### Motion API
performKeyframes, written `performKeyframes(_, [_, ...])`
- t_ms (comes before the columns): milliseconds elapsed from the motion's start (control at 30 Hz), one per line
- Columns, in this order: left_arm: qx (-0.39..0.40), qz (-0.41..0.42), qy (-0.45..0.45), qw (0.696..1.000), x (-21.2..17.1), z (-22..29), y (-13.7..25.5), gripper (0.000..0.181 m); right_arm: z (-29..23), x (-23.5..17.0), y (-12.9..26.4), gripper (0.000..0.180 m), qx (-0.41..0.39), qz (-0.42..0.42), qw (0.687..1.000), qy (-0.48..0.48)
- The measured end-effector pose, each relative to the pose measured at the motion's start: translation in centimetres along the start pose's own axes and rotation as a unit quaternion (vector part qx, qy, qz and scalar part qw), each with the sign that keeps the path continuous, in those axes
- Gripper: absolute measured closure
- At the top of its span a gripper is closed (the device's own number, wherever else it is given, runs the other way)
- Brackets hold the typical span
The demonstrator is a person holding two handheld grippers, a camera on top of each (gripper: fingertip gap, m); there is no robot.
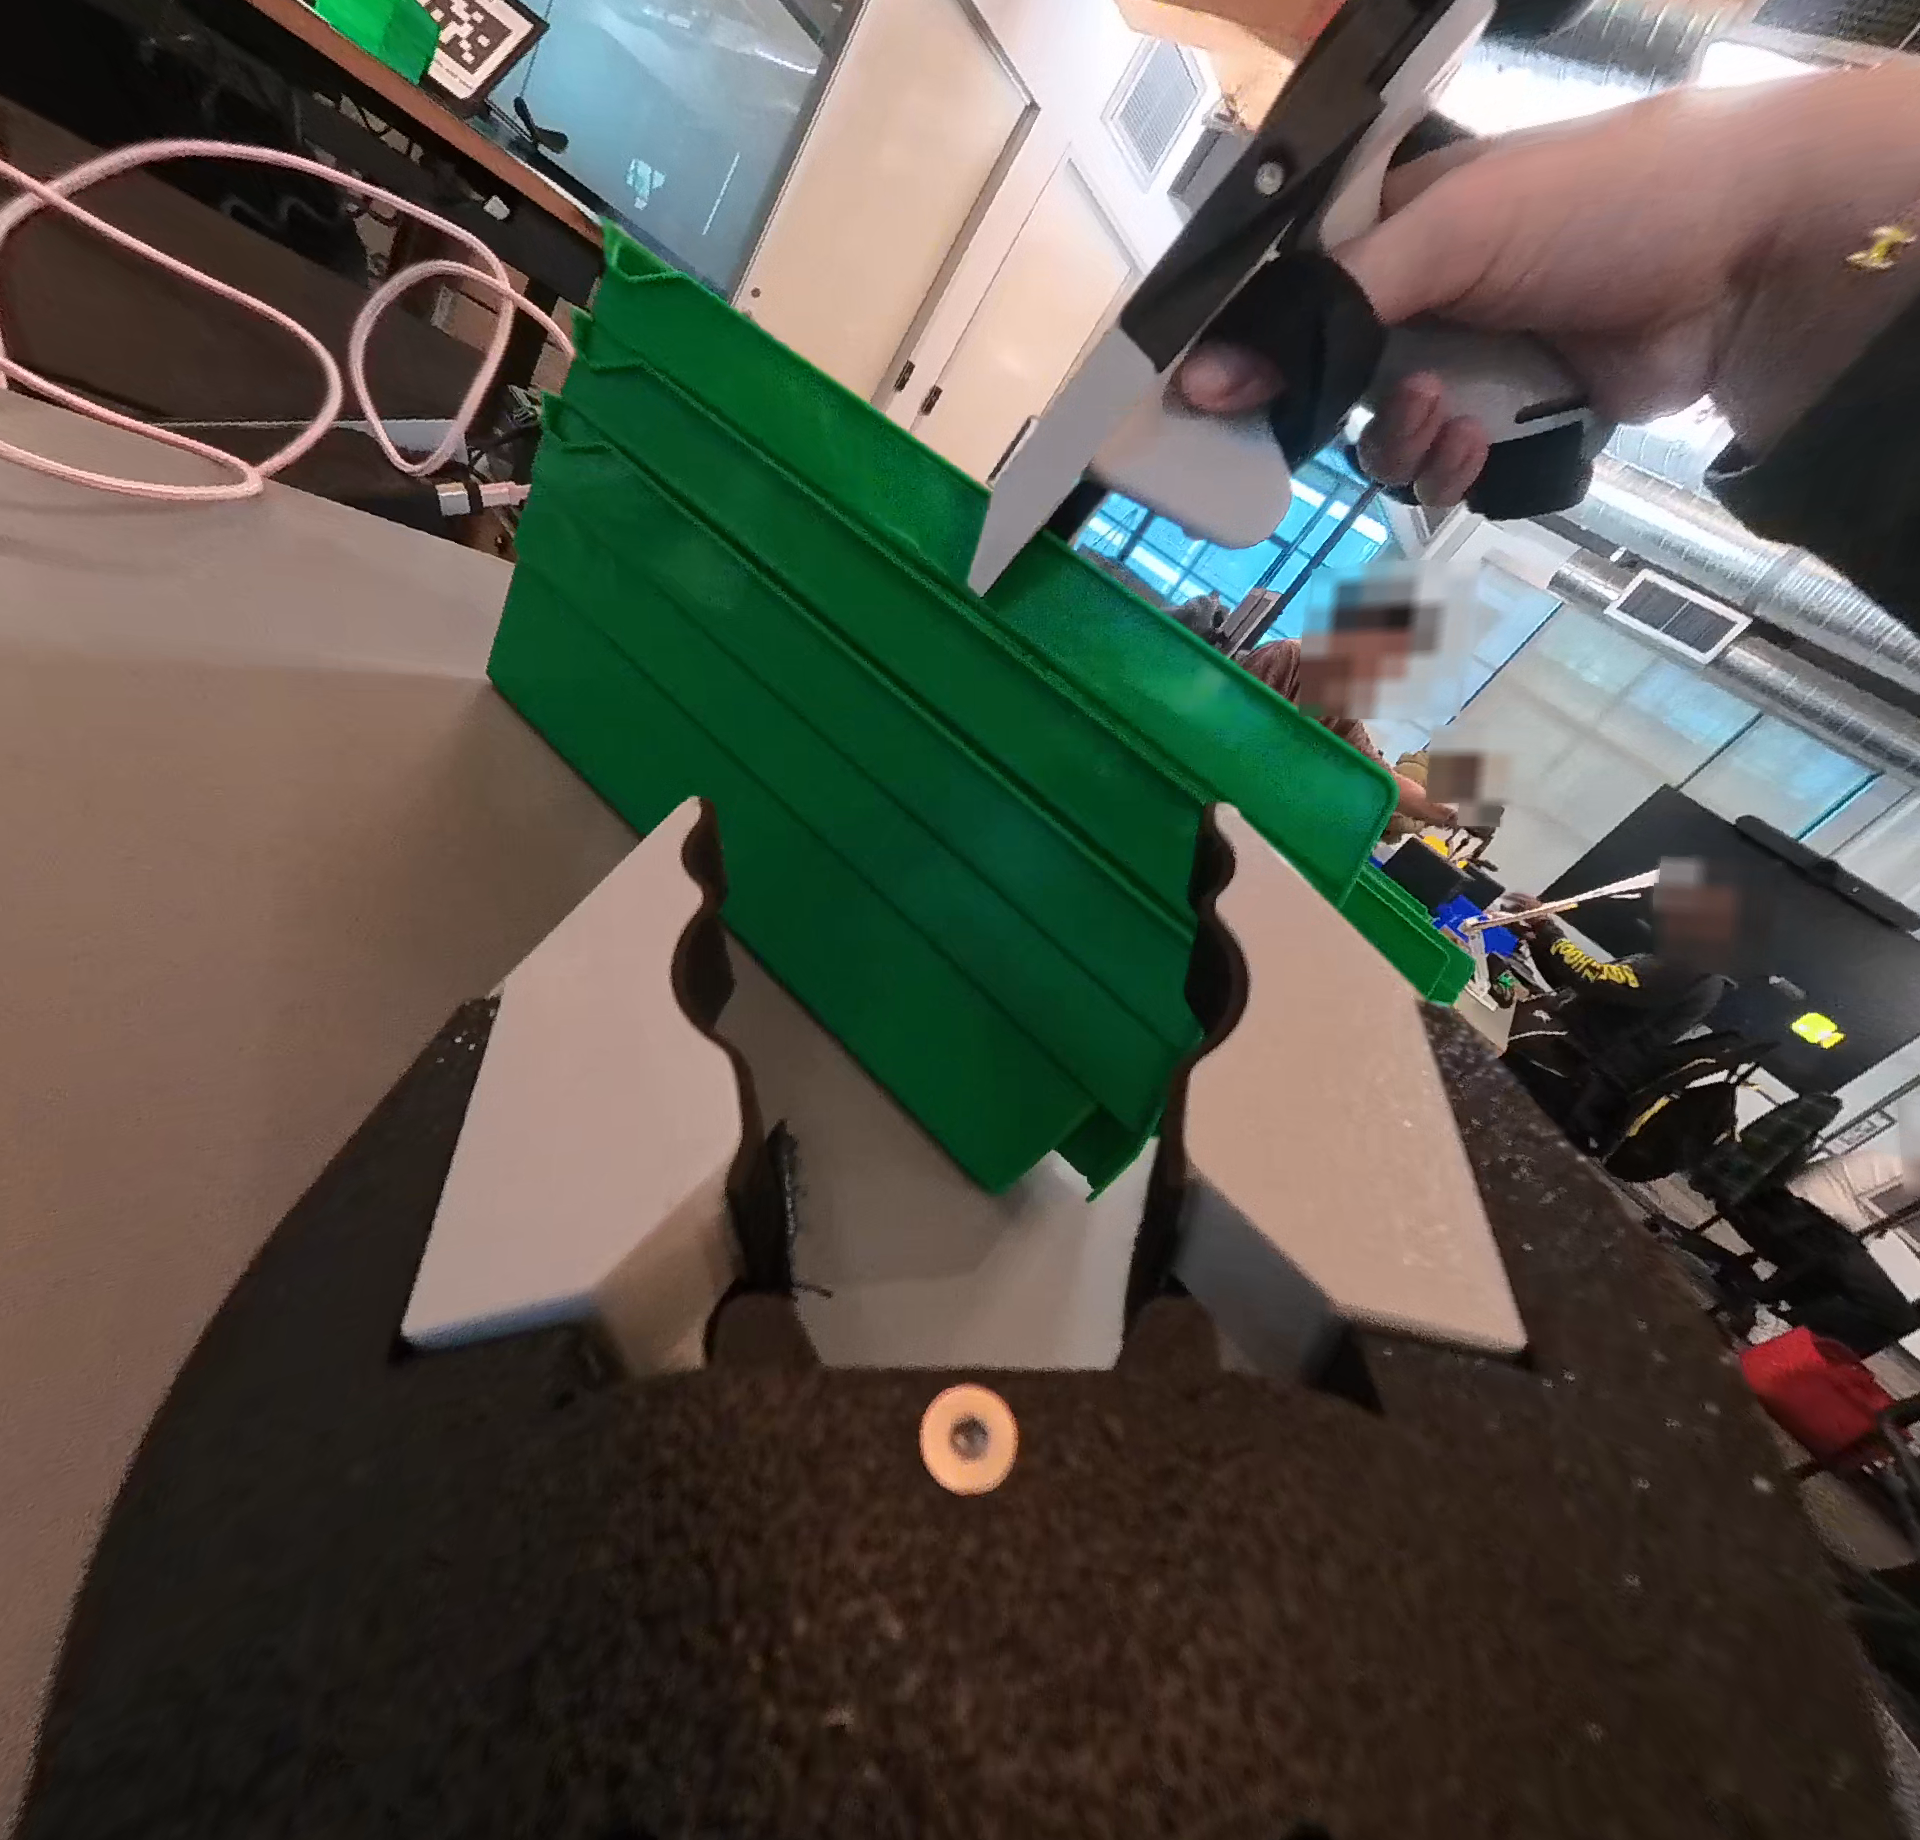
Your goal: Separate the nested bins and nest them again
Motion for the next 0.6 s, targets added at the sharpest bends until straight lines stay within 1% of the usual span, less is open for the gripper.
performKeyframes(133, [-0.003,-0.002,0.003,1.000,0.0,0.0,0.0,0.093,0.3,0.0,0.2,0.085,0.015,0.001,1.000,-0.008])
performKeyframes(400, [-0.003,-0.009,0.003,1.000,-0.2,0.0,-0.1,0.093,0.2,0.6,1.1,0.086,0.006,0.011,1.000,0.002])
performKeyframes(500, [-0.004,-0.010,0.006,1.000,-0.3,0.0,-0.2,0.093,0.1,0.7,1.9,0.086,0.009,0.020,1.000,0.002])
performKeyframes(600, [-0.005,-0.012,0.006,1.000,-0.3,0.0,-0.2,0.092,0.2,0.9,3.5,0.084,0.012,0.037,0.999,-0.003])
Point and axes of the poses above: each gripper's, where its closed fingertips meet, y back along the fingers, x out of its top, z = x × y across the jaws, the point moved 4 cm from there along y, back along the fingers, and after that the axes turned 7 degrees about x, right-handed, at the moved point
